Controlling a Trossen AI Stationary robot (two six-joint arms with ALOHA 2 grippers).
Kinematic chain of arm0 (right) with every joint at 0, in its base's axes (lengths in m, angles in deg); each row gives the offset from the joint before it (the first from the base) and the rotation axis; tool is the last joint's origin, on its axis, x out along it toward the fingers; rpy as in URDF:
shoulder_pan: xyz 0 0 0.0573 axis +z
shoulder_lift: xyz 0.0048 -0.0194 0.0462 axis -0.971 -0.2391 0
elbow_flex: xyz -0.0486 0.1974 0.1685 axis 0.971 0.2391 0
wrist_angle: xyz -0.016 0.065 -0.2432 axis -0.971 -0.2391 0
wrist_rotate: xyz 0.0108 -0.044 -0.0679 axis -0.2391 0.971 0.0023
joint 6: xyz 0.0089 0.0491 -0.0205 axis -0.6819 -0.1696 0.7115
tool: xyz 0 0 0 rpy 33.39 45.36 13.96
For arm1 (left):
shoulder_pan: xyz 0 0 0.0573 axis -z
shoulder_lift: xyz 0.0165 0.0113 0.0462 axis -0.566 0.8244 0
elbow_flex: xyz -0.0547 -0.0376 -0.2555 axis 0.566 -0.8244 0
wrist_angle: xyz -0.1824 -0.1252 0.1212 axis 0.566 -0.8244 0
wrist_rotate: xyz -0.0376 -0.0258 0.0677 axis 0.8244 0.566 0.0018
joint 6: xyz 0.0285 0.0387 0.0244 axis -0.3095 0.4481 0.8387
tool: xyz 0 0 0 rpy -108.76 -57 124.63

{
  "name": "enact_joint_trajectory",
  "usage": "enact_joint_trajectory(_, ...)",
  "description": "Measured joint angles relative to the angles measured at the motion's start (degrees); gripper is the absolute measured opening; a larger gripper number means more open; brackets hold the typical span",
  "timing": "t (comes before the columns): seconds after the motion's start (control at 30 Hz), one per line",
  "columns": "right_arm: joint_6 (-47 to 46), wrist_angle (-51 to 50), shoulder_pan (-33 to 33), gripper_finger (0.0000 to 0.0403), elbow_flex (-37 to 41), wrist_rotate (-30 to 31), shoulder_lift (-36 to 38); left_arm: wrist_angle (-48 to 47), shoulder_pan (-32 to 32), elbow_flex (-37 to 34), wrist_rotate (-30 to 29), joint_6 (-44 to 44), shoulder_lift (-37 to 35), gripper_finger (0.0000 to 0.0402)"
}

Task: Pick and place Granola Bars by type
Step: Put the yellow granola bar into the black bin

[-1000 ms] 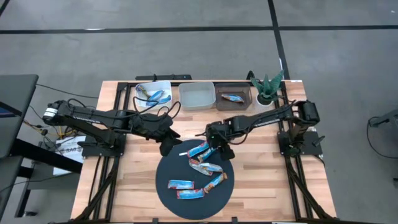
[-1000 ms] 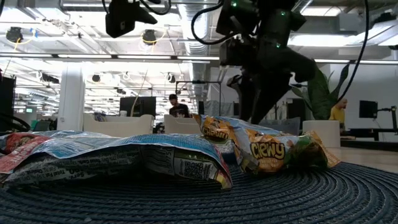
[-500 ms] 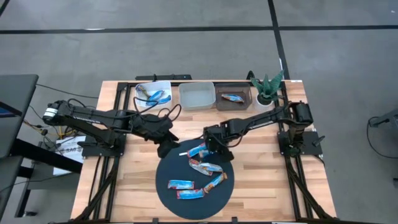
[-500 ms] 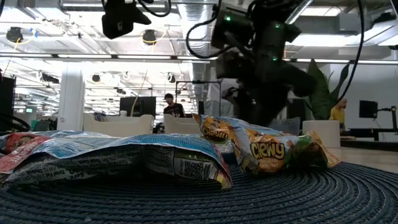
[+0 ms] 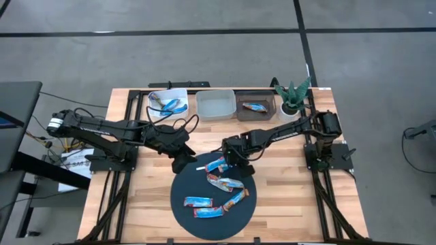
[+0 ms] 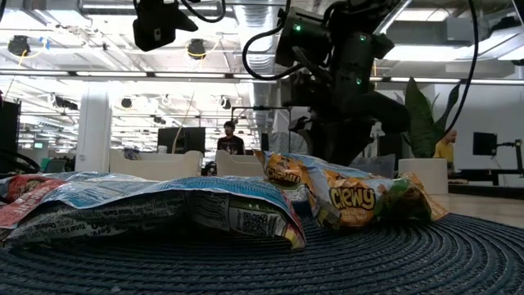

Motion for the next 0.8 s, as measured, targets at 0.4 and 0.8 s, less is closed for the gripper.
enact_joint_trajectory(0.4,-1.74,-0.39,-0.01,0.0062,0.0,-0.02,0.0,0.0,0.0,0.0,-0.03,-0.08,0.0,0.0162)
enact_joint_trajectory(0.8,-7.41,-0.93,-2.14,0.0008,0.07,-0.15,2.7,0.02,0.0,0.0,-0.03,-0.33,0.0,0.0162)
